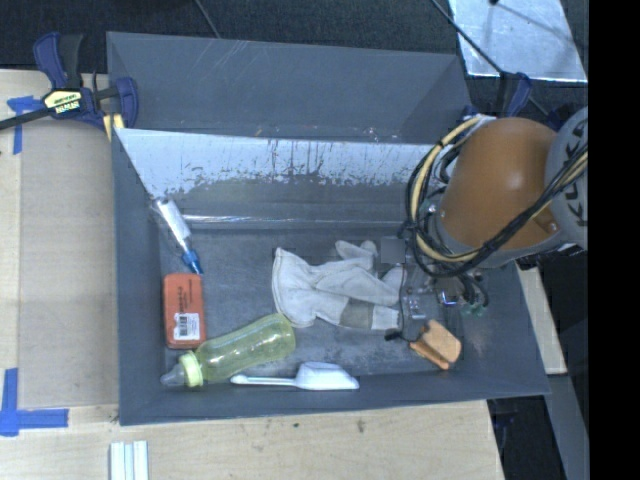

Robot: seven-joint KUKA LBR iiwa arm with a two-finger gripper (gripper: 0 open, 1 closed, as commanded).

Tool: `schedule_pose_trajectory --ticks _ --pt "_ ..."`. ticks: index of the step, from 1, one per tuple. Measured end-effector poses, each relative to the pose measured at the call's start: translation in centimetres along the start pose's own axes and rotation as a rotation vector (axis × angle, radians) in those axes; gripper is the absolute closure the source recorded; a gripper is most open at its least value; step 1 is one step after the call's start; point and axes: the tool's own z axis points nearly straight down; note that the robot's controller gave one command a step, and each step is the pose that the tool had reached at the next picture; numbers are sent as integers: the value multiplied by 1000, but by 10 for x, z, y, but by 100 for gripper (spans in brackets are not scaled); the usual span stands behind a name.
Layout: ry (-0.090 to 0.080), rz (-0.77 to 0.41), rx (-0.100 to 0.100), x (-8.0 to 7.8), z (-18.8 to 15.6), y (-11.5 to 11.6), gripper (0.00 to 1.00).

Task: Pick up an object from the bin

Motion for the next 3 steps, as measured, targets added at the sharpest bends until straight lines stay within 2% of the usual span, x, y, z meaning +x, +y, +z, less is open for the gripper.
schedule_pose_trajectory --ticks 1,2,3 --pt "-8 -1 0 -2 -4 0 0" --pt "-9 3 0 -17 25 9 0" --pt "-11 -58 1 -27 56 23 0"
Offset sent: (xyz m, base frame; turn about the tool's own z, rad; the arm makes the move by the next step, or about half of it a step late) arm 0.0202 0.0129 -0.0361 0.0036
